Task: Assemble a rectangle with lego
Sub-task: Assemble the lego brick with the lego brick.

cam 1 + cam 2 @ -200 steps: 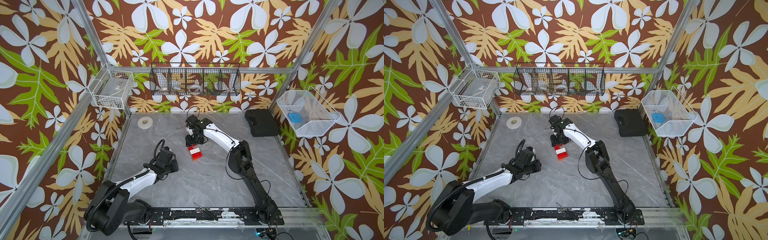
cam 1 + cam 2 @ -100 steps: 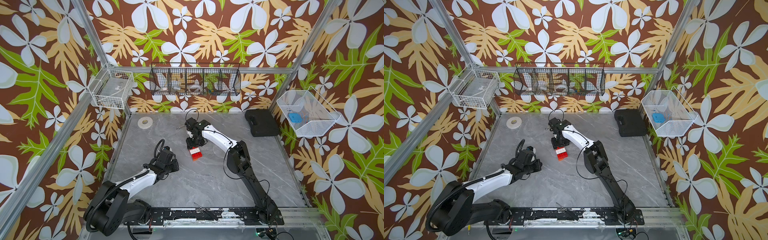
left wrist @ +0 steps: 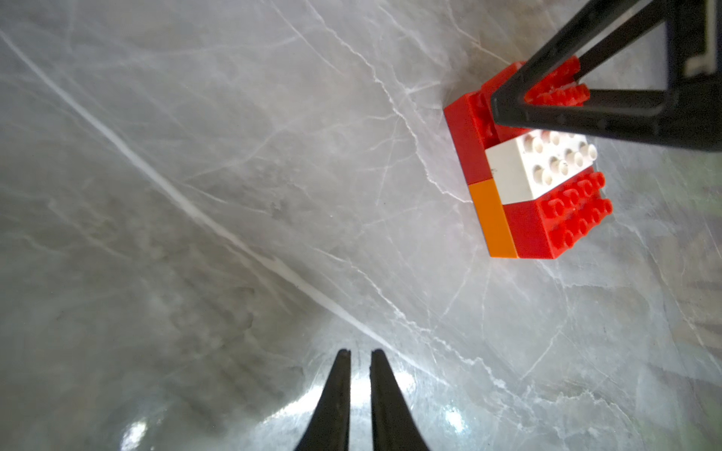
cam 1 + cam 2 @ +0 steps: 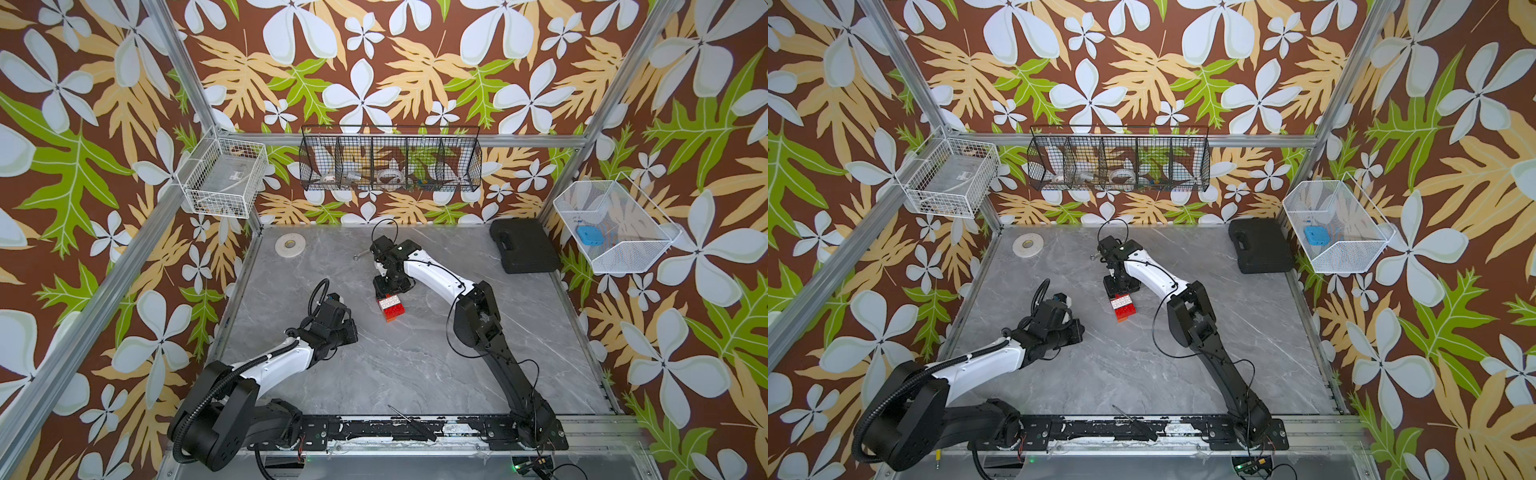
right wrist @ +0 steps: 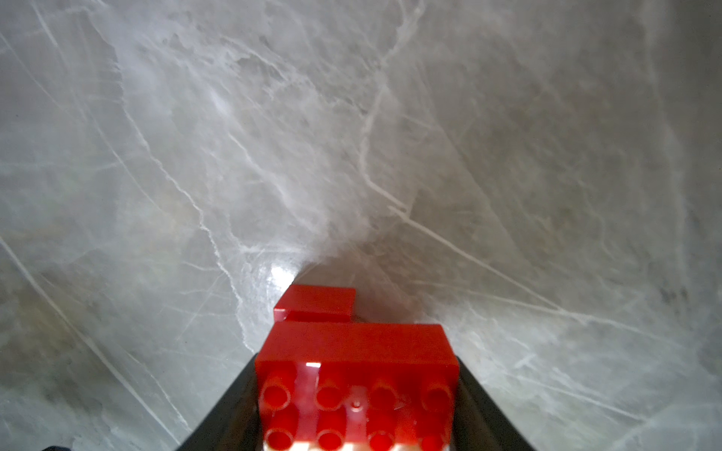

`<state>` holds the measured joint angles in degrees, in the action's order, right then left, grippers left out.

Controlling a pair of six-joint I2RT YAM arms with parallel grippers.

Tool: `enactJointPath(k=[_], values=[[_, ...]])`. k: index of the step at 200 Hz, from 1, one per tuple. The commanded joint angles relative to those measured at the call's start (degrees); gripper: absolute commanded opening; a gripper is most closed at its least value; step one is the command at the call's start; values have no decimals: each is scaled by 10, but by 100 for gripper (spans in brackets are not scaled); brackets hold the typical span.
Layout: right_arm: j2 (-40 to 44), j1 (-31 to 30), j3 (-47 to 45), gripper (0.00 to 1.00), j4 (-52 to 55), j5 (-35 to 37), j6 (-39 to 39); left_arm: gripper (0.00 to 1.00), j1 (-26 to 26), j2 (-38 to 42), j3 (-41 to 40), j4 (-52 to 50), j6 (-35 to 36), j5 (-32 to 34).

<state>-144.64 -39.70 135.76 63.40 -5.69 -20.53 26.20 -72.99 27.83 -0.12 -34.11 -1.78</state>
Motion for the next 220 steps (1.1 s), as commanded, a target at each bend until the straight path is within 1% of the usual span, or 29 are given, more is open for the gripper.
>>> enactJointPath(k=[1,66,144,220], values=[[-4,-2,6,47,3,-1,-3,15,1,0,-3,6,5,0],[-11,-8,7,47,-1,-6,-7,15,1,0,-2,7,6,0],[-13,-8,9,46,16,30,4,15,1,-1,-3,9,6,-2],[-16,-8,-8,46,9,23,3,15,1,0,-4,9,5,-2]])
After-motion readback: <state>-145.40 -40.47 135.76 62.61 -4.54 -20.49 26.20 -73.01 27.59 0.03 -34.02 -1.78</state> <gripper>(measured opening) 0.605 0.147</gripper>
